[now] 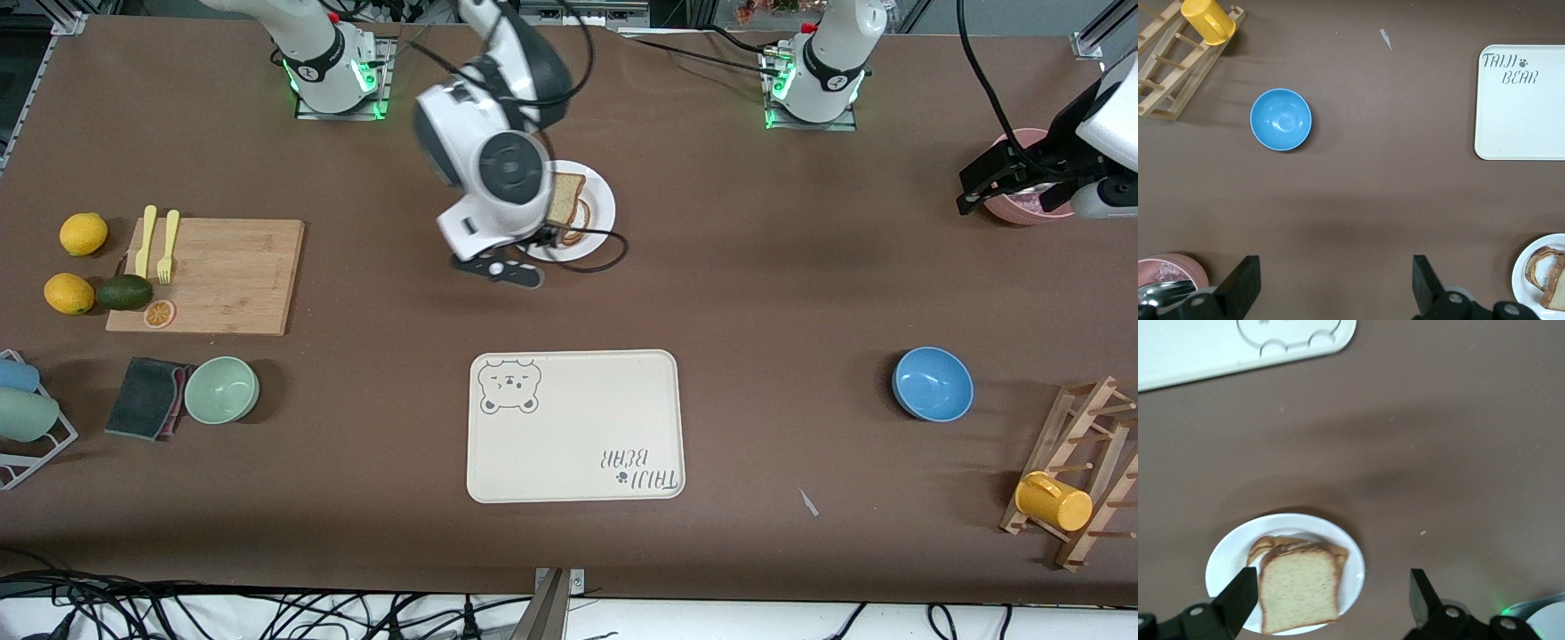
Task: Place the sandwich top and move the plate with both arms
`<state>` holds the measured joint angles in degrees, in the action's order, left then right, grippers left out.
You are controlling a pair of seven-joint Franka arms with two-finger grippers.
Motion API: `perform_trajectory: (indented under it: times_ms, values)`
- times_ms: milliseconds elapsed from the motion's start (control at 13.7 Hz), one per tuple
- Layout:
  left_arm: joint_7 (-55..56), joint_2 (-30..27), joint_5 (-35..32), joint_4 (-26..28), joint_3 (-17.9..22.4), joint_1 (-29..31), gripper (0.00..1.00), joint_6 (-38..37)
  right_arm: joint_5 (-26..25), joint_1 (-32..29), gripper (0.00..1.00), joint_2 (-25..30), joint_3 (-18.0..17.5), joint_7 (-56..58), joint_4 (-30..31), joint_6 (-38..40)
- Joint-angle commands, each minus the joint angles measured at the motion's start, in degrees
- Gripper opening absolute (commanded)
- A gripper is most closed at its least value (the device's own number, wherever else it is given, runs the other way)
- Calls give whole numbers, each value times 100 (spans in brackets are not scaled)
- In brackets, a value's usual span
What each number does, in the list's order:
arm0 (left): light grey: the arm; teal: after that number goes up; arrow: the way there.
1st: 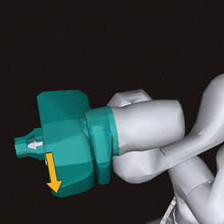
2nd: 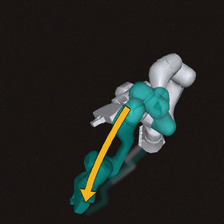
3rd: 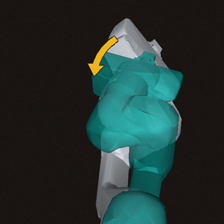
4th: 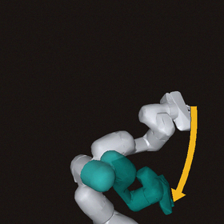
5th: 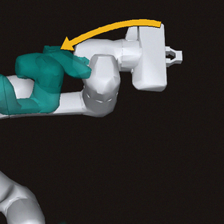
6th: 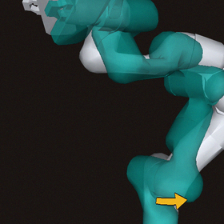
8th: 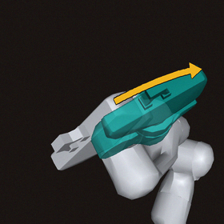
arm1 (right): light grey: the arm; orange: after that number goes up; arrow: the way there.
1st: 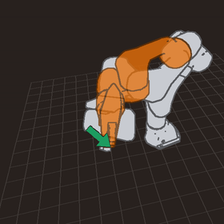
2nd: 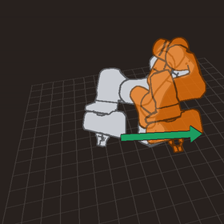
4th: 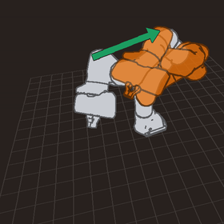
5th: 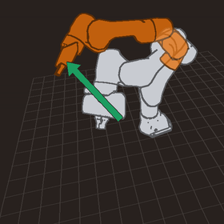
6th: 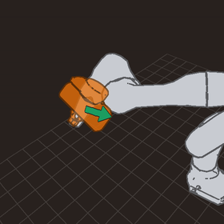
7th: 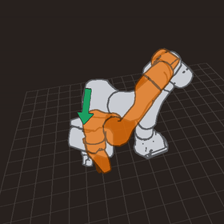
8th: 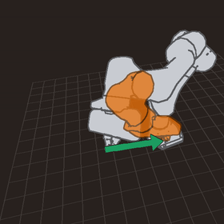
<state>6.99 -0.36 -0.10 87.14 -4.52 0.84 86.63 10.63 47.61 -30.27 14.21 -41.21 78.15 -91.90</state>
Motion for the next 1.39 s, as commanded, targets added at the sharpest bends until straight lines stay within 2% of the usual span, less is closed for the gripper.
perform_trajectory:
  times_ms: [0,146,366,439,513,586,659,806,952,1099,1172,1318]
  values:
    - [13,54,81,-144,4,-31,100,-85,18,-619,100,257,2,1041,-10,198]
    - [22,45,46,-136,-48,-49,100,-103,-17,-893,100,433,300,1683,-10,461]
    - [31,45,46,-136,-57,-5,100,-103,26,-929,100,583,1291,2876,-10,874]
    - [39,54,46,-136,-57,-5,100,-103,9,-973,100,635,1486,3464,-10,867]
    - [40,54,46,-127,-66,-5,100,-103,0,-1017,100,732,1566,3879,-10,858]
    - [40,54,46,-127,-57,-5,100,-103,-35,-1313,100,855,1523,4075,-1,823]
    - [40,89,46,-135,-57,13,100,-103,-35,-1577,100,934,1401,4129,-1,823]
    - [57,194,37,-136,-49,30,100,-59,-78,-2183,100,1180,841,4226,69,831]
    - [66,370,106,-136,-40,39,100,-15,-656,-2553,100,1399,251,4209,165,788]
    - [66,528,133,-74,-31,57,100,169,-817,-3036,100,1838,-337,4217,821,202]
    - [66,685,142,-39,-31,74,100,248,-826,-3221,100,2119,-497,4217,1303,-219]
    - [14,897,613,83,-31,144,100,380,-835,-4018,100,2594,-1197,4200,1860,-705]
